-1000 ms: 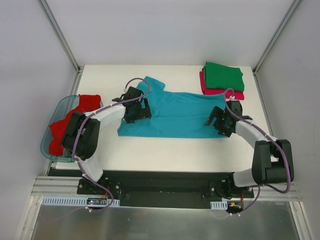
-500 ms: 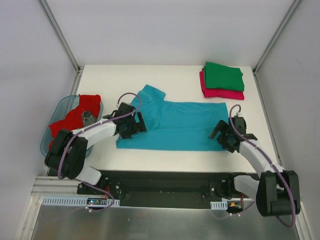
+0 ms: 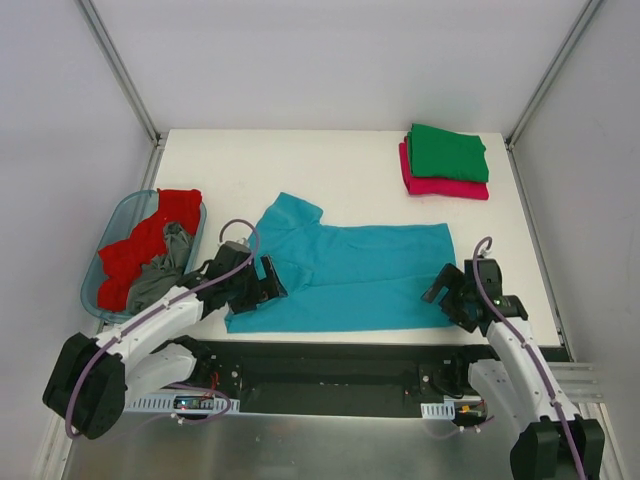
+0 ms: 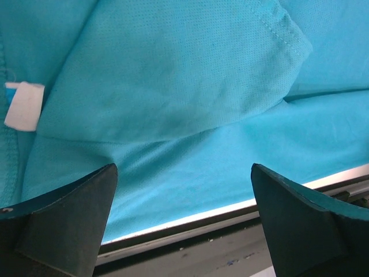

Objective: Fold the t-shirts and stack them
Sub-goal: Grap the side of the flattened tshirt furthest away from the robot with both arms

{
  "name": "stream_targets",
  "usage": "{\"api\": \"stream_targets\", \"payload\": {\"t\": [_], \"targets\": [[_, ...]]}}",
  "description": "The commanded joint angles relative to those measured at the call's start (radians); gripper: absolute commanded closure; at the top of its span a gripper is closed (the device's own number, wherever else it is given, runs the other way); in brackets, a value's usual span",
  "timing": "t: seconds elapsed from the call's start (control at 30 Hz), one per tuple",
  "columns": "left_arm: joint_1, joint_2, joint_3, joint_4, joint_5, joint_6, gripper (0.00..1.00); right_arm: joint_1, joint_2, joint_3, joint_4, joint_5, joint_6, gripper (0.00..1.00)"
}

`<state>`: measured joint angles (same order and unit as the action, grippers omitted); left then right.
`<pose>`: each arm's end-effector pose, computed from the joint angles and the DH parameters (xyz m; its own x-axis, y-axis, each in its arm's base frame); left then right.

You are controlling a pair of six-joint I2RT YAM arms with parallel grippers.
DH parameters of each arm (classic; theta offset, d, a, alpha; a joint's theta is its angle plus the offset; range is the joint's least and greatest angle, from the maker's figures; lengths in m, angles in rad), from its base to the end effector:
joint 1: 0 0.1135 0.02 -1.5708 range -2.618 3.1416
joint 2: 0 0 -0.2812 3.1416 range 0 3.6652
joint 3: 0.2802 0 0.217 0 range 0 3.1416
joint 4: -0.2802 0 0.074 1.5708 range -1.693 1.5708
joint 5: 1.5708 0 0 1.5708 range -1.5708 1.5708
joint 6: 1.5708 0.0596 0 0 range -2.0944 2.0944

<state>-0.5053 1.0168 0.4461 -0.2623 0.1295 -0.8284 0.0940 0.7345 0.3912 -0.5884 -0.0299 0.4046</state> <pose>0.1446 -0.0888 0.1920 -0.8474 -0.3662 -0.3843 -0.1012 0.8221 -0.5603 0.1069 0.0119 0.1811 -0.7785 0.3218 -0.5389 0.2120 0.9429 0.2569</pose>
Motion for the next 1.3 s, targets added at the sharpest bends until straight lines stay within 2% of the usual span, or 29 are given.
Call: {"api": "stream_targets", "payload": {"t": [0.0,0.17,0.3,0.4,0.63,0.73,0.87,0.97,1.0,1.03,1.13,1.2,1.27], "targets": [[-0.01,-0.058,0.086,-0.094,-0.021,0.021,0.01,-0.002,-0.061,0.095,-0.08,-0.002,-0.056,0.04],[-0.01,-0.038,0.262,-0.121,-0.123,0.11,0.01,-0.004,-0.086,0.211,-0.05,0.088,-0.121,0.04],[-0.007,0.109,0.463,-0.124,-0.266,0.19,0.01,-0.004,0.003,0.277,0.019,0.185,-0.157,0.04],[0.016,0.309,0.658,-0.138,-0.3,0.274,0.01,-0.007,0.095,0.331,0.044,0.156,-0.19,0.04],[0.123,0.854,1.178,-0.293,-0.177,0.451,0.01,-0.013,0.203,0.334,0.065,0.119,-0.244,0.04],[0.149,1.087,1.437,-0.354,-0.178,0.544,0.05,-0.017,0.21,0.316,0.09,0.11,-0.239,0.04],[0.189,1.347,1.781,-0.5,-0.162,0.577,0.12,-0.02,0.212,0.305,0.098,0.09,-0.26,0.04],[0.209,1.439,1.865,-0.502,-0.15,0.586,0.22,-0.023,0.215,0.302,0.099,0.093,-0.259,0.04],[0.215,1.457,1.875,-0.503,-0.133,0.588,0.3,-0.023,0.213,0.302,0.099,0.085,-0.259,0.04],[0.221,1.468,1.882,-0.511,-0.131,0.583,0.34,-0.023,0.213,0.304,0.099,0.081,-0.259,0.04],[0.229,1.444,1.85,-0.511,-0.051,0.562,0.33,-0.023,0.215,0.301,0.102,0.084,-0.257,0.04],[0.229,1.43,1.826,-0.514,-0.009,0.565,0.4,-0.025,0.215,0.301,0.104,0.081,-0.257,0.04],[0.229,1.415,1.789,-0.515,0.022,0.56,0.41,-0.025,0.217,0.301,0.105,0.081,-0.257,0.04]]}}
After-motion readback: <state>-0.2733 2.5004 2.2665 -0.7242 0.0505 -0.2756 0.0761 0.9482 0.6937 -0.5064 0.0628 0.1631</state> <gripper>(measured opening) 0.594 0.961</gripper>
